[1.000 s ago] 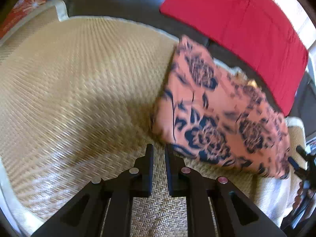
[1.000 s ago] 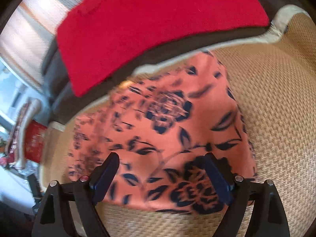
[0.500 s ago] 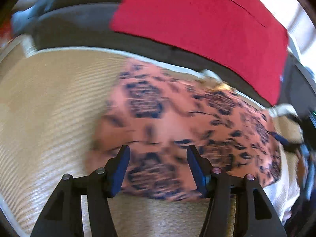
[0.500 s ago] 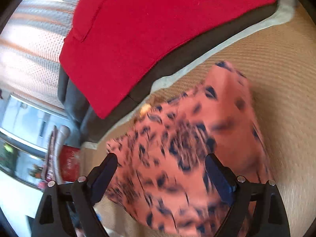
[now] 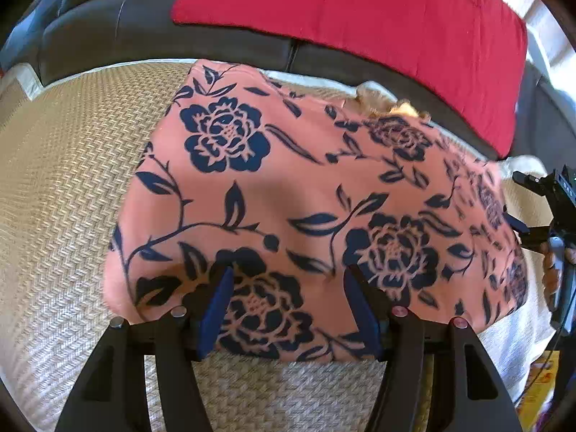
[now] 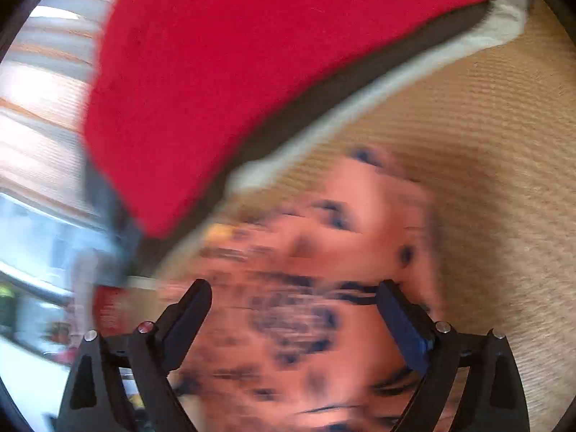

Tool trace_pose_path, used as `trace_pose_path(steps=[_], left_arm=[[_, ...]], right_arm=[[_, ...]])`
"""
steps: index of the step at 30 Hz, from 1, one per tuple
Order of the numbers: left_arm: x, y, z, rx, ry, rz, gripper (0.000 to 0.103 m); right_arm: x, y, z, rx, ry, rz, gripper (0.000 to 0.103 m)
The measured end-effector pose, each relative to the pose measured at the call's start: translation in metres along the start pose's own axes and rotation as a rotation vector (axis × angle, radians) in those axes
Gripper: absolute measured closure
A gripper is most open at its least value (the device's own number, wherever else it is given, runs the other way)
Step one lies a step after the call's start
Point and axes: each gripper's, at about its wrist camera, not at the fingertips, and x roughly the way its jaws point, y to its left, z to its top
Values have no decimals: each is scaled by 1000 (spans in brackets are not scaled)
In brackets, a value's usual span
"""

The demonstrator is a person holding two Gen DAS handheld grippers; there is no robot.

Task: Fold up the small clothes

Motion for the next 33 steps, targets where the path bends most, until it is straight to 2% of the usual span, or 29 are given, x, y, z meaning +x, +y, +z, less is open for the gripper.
trace_pose_path(steps=[2,4,6,7,9,11,12,14,17,19,20,21,22,23,25,27,30,33], left_arm=[[-18,1,-5,0,-42,13,37],[-37,3,-11,-4,-72,41,29],[-48,4,-15,2,-87,80,28],[-52,5,-17,3,-87,90,28],[-62,8,-21,-4,-86,98,28],[-74,10,-26,-7,-90,90,28],[-81,12,-30,-2,-98,89,28],[-88,13,-35,9,-122,114,27],[-94,14,-39,11,-129,126,26],[-97,15,-41,4,-131,114,26],[-98,14,-41,4,-132,112,26],[-100,13,-42,9,-136,112,26],[-103,13,-43,20,-140,116,26],[-106,14,-45,35,-149,129,26],[-105,14,-45,37,-157,156,24],[-101,17,-44,16,-138,156,24],[-98,16,-43,-5,-129,143,24],[-98,14,-45,24,-133,169,24]], right_arm=[[-12,0,-9,71,-38,38,9],[-32,25,-25,6,-70,97,9],[-44,55,-54,-81,-61,182,7],[-43,66,-72,-140,-32,196,6],[-27,68,-94,-209,8,100,6],[-2,45,-102,-145,80,-65,9],[-3,39,-106,-107,67,-38,9],[-21,56,-111,-118,12,-11,8],[-38,78,-115,-182,-36,51,5],[-36,73,-112,-180,-24,76,4],[-31,62,-115,-156,-4,52,4],[-24,48,-116,-108,25,-45,4],[-19,35,-117,-51,34,-70,7],[-25,34,-118,-37,0,-30,7],[-39,46,-117,-42,-11,21,7],[-44,65,-112,-94,-15,27,7],[-36,88,-95,-130,-4,38,6],[-10,85,-75,-76,30,63,6]])
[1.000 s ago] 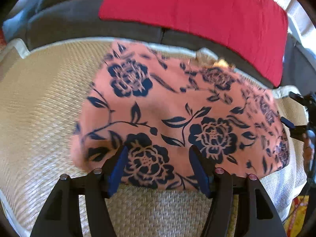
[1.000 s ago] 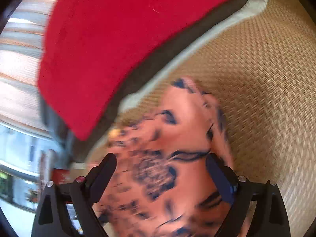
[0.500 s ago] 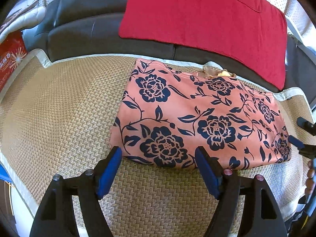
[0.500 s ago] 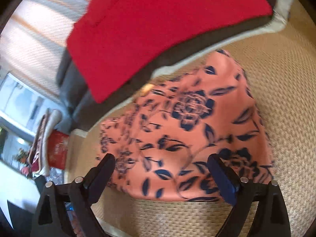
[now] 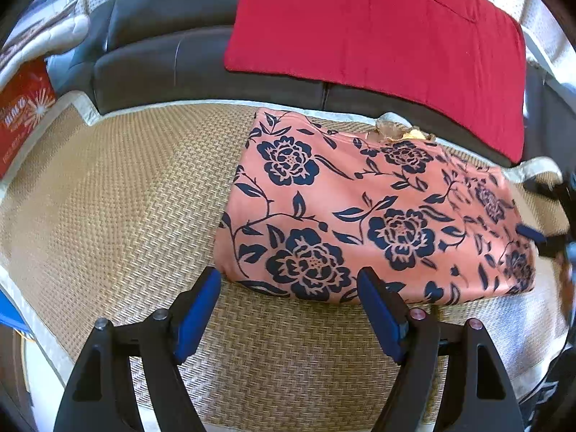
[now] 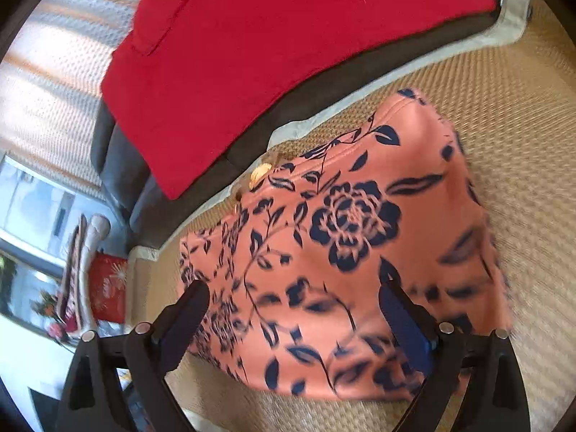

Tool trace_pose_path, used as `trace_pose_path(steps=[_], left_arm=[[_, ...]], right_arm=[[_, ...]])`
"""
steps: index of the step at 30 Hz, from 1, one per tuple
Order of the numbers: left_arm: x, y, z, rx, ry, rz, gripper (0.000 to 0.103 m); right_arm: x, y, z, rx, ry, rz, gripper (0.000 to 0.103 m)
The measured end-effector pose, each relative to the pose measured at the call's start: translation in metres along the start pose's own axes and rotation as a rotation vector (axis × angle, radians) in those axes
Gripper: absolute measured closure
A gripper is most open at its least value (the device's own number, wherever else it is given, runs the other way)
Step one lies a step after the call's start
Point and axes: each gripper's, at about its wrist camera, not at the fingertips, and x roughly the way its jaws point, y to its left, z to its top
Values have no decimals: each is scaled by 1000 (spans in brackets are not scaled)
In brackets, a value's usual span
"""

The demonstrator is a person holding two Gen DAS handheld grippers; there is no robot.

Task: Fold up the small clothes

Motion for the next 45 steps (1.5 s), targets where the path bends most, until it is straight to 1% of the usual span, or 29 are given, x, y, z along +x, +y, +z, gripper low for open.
trace_pose_path(steps=[2,4,6,7,8,9,10,11,13,14,16,18,20,21,22,23,24,25,26,28,31,32,34,35,36,37,40,43,45], left_arm=[[3,1,0,6,7,16,24],[6,5,1,0,15,25,24],[9,10,2,-12,19,38,24],[11,11,3,-17,20,43,24],[13,13,4,-22,23,48,24],[16,13,5,-27,30,50,24],[19,13,6,-28,37,47,24],[21,12,6,-26,42,44,24],[22,10,7,-20,41,44,24],[20,10,7,-18,37,41,24],[16,10,5,-7,24,40,24],[17,10,4,-6,18,55,24],[18,9,4,-10,32,43,24],[17,10,4,-13,31,40,24],[14,9,4,-16,26,36,24],[10,9,3,-13,20,29,24],[5,9,3,-3,11,25,24],[-1,9,2,9,-6,32,24],[-5,10,1,13,-18,42,24],[-8,12,1,10,-27,60,24],[-9,16,1,-28,-18,41,24],[-11,15,1,-32,-17,31,24],[-16,11,0,-13,-26,24,24],[-18,8,-1,4,-34,27,24],[-20,6,-1,19,-40,32,24],[-21,4,-1,27,-44,36,24],[-16,-1,0,23,-29,22,23],[-5,-16,2,42,-16,-15,23],[5,-29,4,64,-1,-41,23]], right_arm=[[17,-13,14,33,9,-7,6],[22,-35,28,74,-5,-78,6],[21,-53,37,187,-35,-22,6],[18,-49,40,198,-48,-25,6],[12,-39,41,167,-68,-26,5],[7,-25,42,108,-82,2,5],[7,-17,43,62,-78,26,5],[10,-12,46,18,-69,18,5],[20,-28,53,37,-41,-89,5],[28,-49,56,119,-13,-149,6],[18,-55,56,194,-71,-98,6],[6,-34,50,132,-81,-69,6],[6,-16,45,63,-48,-16,5],[12,-12,42,29,-30,-10,5],[20,-17,42,12,-8,-45,5],[27,-28,42,34,17,-106,6],[28,-44,40,118,7,-90,6],[19,-49,37,181,-50,-37,6],[9,-49,34,224,-74,-27,6],[-5,-30,25,172,-81,-30,6],[-18,-7,0,69,-87,56,4],[-16,-8,-7,52,-71,53,4],[-7,-26,-24,87,-41,-90,4],[-8,-38,-33,128,-40,-127,4],[-16,-43,-44,144,-67,-70,4],[-25,-42,-54,148,-88,-50,4],[-49,-47,-90,149,-146,-29,4],[-63,-75,-110,244,-156,-38,4],[-65,-90,-114,305,-152,-28,4]])
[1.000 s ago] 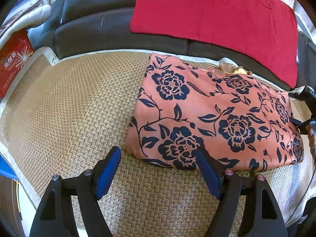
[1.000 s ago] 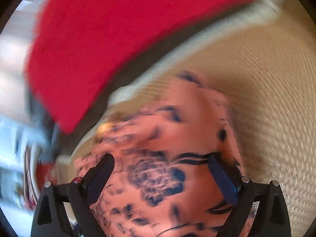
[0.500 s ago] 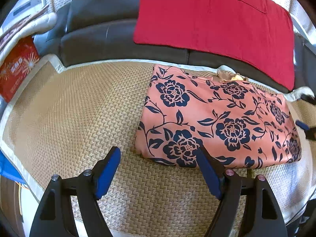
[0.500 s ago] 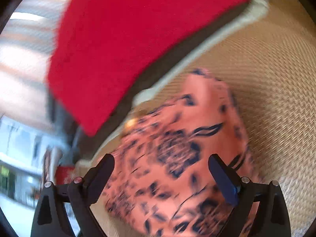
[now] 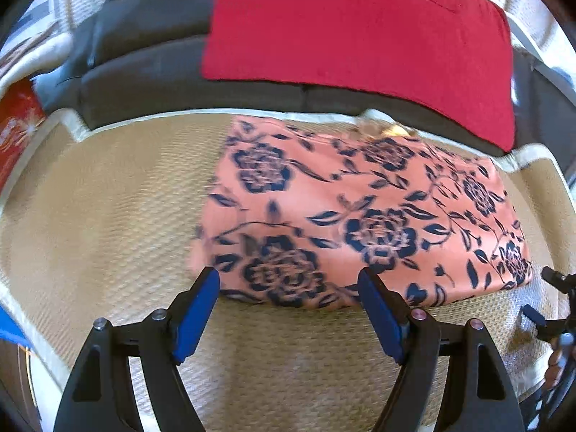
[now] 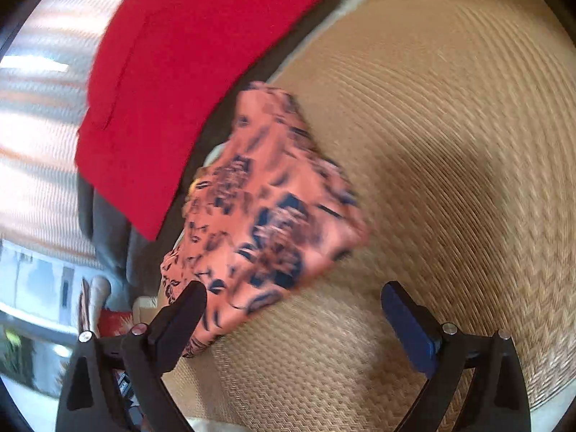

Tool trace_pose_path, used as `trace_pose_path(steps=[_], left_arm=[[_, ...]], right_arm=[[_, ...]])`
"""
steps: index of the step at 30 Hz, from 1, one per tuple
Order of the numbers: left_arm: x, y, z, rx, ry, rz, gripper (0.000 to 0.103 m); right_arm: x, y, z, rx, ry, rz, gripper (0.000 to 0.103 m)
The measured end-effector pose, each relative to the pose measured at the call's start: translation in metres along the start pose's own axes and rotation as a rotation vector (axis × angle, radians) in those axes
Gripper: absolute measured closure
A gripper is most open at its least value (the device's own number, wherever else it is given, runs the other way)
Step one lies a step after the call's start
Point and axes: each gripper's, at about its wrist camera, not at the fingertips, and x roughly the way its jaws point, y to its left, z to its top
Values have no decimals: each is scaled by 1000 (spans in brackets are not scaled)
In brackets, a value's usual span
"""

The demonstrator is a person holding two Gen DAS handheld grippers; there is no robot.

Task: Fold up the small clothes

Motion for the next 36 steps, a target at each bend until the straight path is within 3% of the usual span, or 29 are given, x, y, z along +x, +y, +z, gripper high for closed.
trace_pose_path(steps=[3,8,11,12,14,17,20,22,25,26,27,28,29,32,36], left_arm=[[14,-21,8,14,-4,-57,23],[39,-47,23,-2,-17,-79,23],[53,-59,28,11,-16,-79,23],[58,-63,28,18,-10,-72,23],[69,-68,28,29,14,-65,23],[83,-72,28,44,55,-49,23],[70,-68,31,29,28,-55,23],[64,-66,31,25,-8,-55,22],[80,-77,28,62,47,-42,21],[83,-79,26,75,39,-30,20],[82,-79,25,83,19,-21,15],[82,-78,24,85,18,-14,12],[84,-77,25,77,26,-15,11],[89,-70,28,49,48,-31,10],[89,-75,26,89,25,-3,10]], right_arm=[[-1,-4,7,28,-47,27,3],[14,10,25,37,-54,52,3],[22,23,31,13,-50,7,8],[22,24,34,4,-51,-4,17],[31,26,37,1,-32,-38,84],[51,32,40,-33,-5,-75,92],[20,74,27,-237,-137,-113,93],[11,81,21,-297,-152,-116,91],[49,48,29,-210,5,-172,75],[54,36,30,-163,49,-140,72],[45,34,31,-169,18,-94,65],[38,38,34,-189,12,-110,40],[33,40,36,-194,2,-104,27],[25,50,61,-227,-37,-70,24],[68,57,125,-236,23,-79,24]])
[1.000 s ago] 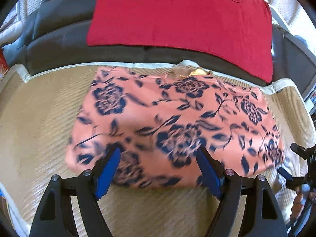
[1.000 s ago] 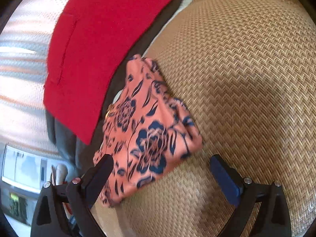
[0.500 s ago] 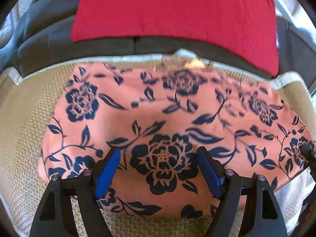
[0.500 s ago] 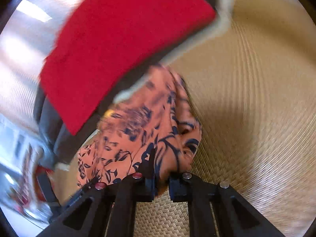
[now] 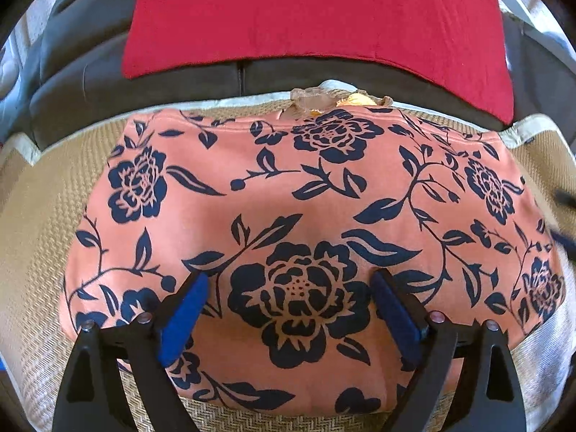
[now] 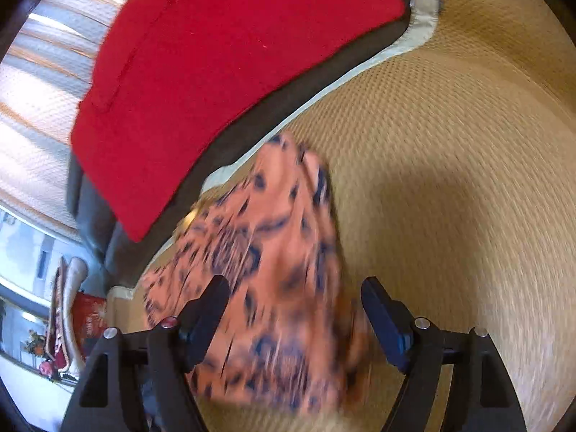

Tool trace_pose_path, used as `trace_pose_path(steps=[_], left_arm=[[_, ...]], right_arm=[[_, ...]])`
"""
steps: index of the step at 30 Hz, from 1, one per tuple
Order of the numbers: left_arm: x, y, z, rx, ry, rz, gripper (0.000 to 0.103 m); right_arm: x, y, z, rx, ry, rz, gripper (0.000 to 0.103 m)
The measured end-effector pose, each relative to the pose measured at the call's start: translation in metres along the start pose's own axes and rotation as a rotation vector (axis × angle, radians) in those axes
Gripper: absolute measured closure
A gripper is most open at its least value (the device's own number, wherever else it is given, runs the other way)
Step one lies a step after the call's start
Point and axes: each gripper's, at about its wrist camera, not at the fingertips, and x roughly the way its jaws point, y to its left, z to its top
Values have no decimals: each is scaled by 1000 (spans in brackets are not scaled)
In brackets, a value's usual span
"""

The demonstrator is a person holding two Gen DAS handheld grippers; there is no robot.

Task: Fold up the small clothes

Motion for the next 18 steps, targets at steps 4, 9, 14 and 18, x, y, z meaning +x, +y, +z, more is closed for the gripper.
trace_pose_path(steps=[4,9,14,18], left_arm=[[1,-4,-1,14,-7,25,10],[3,-3,0,16,-9,36,9],[4,-3,-2,15,-11,39,6],[6,0,-1,14,-1,29,6]], right_arm=[[59,12,56,-47,83,-49,24],[90,53,69,-226,134,-144,90],[89,59,62,-232,65,-244,81],[70,51,49,-145,12,-216,24]])
